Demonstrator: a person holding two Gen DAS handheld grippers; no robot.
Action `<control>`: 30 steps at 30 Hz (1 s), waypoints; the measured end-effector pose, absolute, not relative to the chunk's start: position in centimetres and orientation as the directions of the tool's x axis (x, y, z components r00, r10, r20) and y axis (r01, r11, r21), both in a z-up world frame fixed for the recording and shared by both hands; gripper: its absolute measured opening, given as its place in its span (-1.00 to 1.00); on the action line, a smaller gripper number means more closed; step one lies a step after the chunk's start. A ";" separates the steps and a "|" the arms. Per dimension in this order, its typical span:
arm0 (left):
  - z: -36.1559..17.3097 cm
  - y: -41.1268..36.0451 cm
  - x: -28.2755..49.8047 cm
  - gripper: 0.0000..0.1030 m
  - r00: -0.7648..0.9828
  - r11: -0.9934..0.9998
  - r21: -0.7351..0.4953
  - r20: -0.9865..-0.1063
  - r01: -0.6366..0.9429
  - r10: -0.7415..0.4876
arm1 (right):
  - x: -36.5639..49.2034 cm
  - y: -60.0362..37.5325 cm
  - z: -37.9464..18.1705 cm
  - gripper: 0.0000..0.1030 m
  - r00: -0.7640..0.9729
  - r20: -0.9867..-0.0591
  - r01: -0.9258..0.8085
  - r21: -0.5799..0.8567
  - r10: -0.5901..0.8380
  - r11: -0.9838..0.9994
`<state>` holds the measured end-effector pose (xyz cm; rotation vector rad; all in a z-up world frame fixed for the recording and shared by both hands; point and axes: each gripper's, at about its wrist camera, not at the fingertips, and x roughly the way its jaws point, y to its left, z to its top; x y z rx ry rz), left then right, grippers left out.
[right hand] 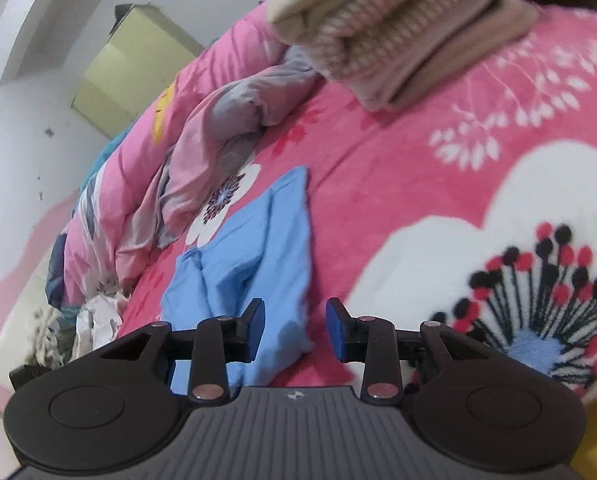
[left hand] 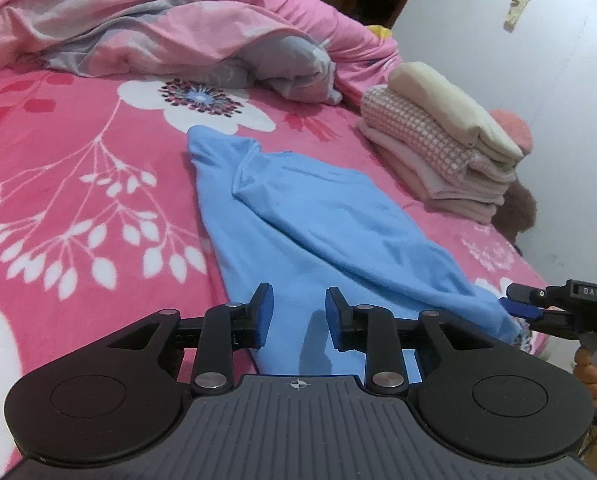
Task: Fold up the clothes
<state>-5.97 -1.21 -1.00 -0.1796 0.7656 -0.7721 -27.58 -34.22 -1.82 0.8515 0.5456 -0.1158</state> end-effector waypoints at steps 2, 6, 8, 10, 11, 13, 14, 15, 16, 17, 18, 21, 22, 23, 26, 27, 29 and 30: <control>-1.1 -1.3 -6.0 -0.46 0.472 0.726 -0.405 -0.566 0.555 -0.676 | -27.3 -34.4 -2.7 -0.31 0.859 -0.491 0.290 0.699 0.144 0.653; -0.9 -1.6 -6.1 -0.46 0.479 0.740 -0.391 -0.579 0.547 -0.660 | -26.6 -33.7 -3.5 -0.86 0.856 -0.479 0.243 0.705 0.195 0.666; -0.9 -1.8 -6.3 -0.46 0.483 0.746 -0.382 -0.584 0.546 -0.652 | -26.7 -33.5 -3.2 -0.85 0.860 -0.470 0.232 0.705 0.196 0.670; -0.8 -1.9 -6.4 -0.46 0.485 0.750 -0.372 -0.589 0.546 -0.646 | -27.5 -33.6 -2.3 -0.86 0.876 -0.445 0.224 0.713 0.183 0.664; -0.7 -2.0 -6.4 -0.46 0.486 0.752 -0.368 -0.592 0.548 -0.643 | -28.0 -33.6 -1.8 -0.86 0.885 -0.432 0.219 0.717 0.174 0.662; -0.7 -2.1 -6.4 -0.46 0.485 0.753 -0.364 -0.596 0.548 -0.640 | -28.9 -33.7 -1.1 -0.92 0.899 -0.407 0.210 0.728 0.164 0.652; -0.8 -2.1 -6.3 -0.46 0.484 0.754 -0.363 -0.597 0.547 -0.639 | -29.3 -33.8 -0.8 -0.92 0.907 -0.385 0.196 0.742 0.168 0.641; -0.8 -2.1 -6.3 -0.46 0.484 0.755 -0.363 -0.598 0.547 -0.638 | -29.7 -33.9 -0.6 -0.92 0.916 -0.364 0.182 0.755 0.171 0.630; -0.8 -2.2 -6.3 -0.46 0.485 0.756 -0.362 -0.599 0.546 -0.637 | -30.1 -34.0 -0.3 -0.92 0.923 -0.343 0.169 0.767 0.173 0.619; -0.8 -2.2 -6.3 -0.46 0.485 0.757 -0.361 -0.601 0.545 -0.636 | -30.4 -34.1 -0.3 -0.92 0.930 -0.326 0.160 0.773 0.168 0.614; -0.8 -2.2 -6.4 -0.46 0.485 0.757 -0.358 -0.602 0.546 -0.634 | -30.6 -34.4 -0.4 -0.92 0.934 -0.322 0.165 0.777 0.158 0.608; -0.7 -2.3 -6.4 -0.46 0.486 0.759 -0.356 -0.603 0.545 -0.632 | -31.2 -35.2 -1.1 -0.88 0.936 -0.328 0.192 0.786 0.132 0.588; -0.7 -2.3 -6.4 -0.46 0.486 0.759 -0.356 -0.604 0.545 -0.632 | -31.3 -35.3 -1.5 -0.87 0.930 -0.344 0.208 0.785 0.131 0.583; -0.7 -2.3 -6.4 -0.46 0.485 0.759 -0.356 -0.604 0.545 -0.632 | -31.4 -35.4 -1.9 -0.87 0.924 -0.360 0.224 0.785 0.131 0.577; -0.7 -2.4 -6.4 -0.45 0.485 0.760 -0.356 -0.605 0.544 -0.631 | -31.5 -35.2 -3.4 -0.79 0.903 -0.403 0.254 0.784 0.152 0.566; -0.7 -2.4 -6.4 -0.45 0.485 0.760 -0.355 -0.606 0.544 -0.631 | -31.4 -35.1 -3.9 -0.74 0.894 -0.417 0.264 0.784 0.162 0.562; -0.7 -2.4 -6.4 -0.45 0.484 0.760 -0.354 -0.607 0.545 -0.630 | -31.1 -35.0 -4.9 -0.69 0.882 -0.433 0.276 0.794 0.184 0.542; -0.7 -2.4 -6.4 -0.45 0.484 0.761 -0.353 -0.608 0.545 -0.629 | -30.9 -34.9 -5.1 -0.69 0.882 -0.432 0.273 0.796 0.190 0.540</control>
